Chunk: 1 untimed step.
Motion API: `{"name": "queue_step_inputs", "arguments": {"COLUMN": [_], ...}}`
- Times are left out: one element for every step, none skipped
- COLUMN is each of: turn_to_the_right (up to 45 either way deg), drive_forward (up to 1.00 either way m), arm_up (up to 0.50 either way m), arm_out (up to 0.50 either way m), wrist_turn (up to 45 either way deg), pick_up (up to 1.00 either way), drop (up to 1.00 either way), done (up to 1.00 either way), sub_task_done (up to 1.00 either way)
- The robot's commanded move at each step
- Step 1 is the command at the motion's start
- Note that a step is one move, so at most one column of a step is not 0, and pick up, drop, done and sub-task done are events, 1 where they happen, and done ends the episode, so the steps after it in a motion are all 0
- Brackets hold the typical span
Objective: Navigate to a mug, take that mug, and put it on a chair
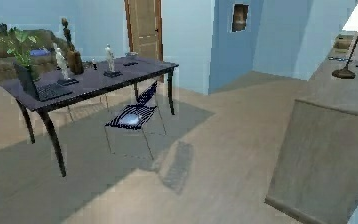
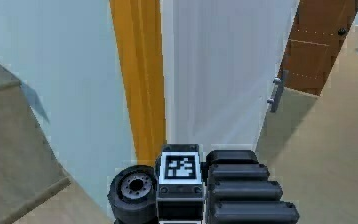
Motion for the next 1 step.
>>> {"name": "queue_step_inputs", "arguments": {"turn_to_the_right": [0.0], "drive_forward": [1.00], "arm_up": [0.00], "arm_out": [0.00], "wrist_turn": [0.0], "pick_up": [0.00], "drop": [0.00], "done": [0.00], "sub_task_done": [0.00]}}
